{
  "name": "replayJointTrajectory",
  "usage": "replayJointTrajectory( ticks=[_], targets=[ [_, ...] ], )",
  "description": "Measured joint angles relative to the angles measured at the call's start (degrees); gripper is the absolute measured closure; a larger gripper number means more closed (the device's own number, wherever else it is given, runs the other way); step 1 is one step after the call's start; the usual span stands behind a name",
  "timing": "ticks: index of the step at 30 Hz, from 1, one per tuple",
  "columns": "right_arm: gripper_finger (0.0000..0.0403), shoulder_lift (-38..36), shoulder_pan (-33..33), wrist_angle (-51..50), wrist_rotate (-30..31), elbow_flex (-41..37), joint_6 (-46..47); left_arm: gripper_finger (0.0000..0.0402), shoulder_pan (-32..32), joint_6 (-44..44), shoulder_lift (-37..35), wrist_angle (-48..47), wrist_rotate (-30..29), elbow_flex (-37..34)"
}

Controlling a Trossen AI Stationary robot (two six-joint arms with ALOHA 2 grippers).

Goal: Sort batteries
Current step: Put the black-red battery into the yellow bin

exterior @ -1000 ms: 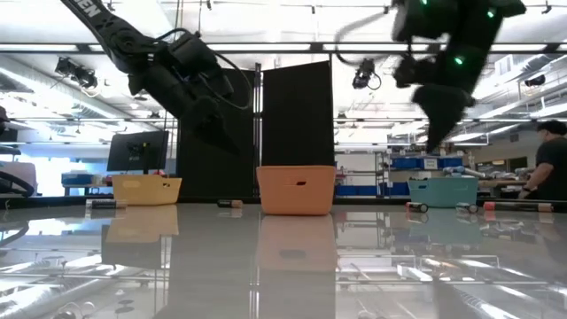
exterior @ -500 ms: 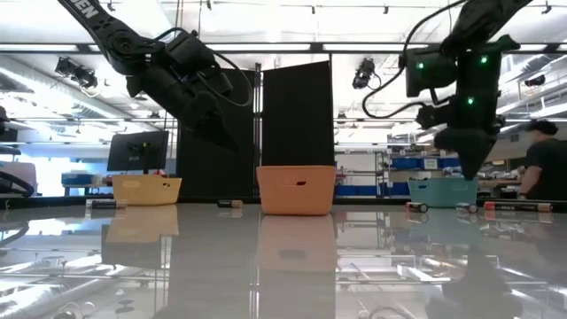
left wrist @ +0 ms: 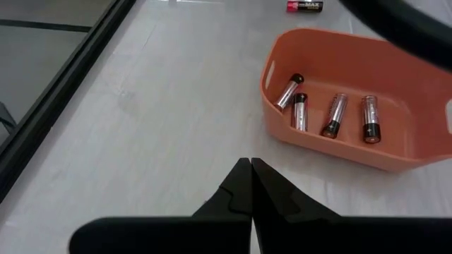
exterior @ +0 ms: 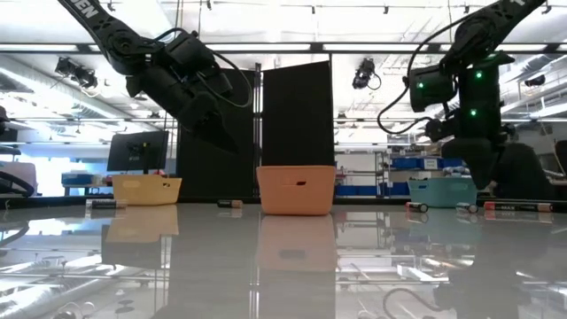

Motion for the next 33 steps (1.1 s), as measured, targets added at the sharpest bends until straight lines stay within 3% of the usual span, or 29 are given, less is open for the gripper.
replayJointTrajectory(
  ticks=[10,23,33],
  targets=[
    [0.0264,0.0,-5.2,2.0,-3.9,0.0,-3.0,0.0398,0.0,0.0,0.0,0.0,0.0,0.0],
    [0.0264,0.2,-4.9,2.7,-5.6,2.7,-11.7,0.0398,0.0,0.7,0.0,0.0,0.0,0.0],
    [0.0264,11.1,-7.7,3.8,-5.9,2.7,-17.4,0.0398,0.0,0.7,0.0,-0.5,0.0,0.0]
  ],
)
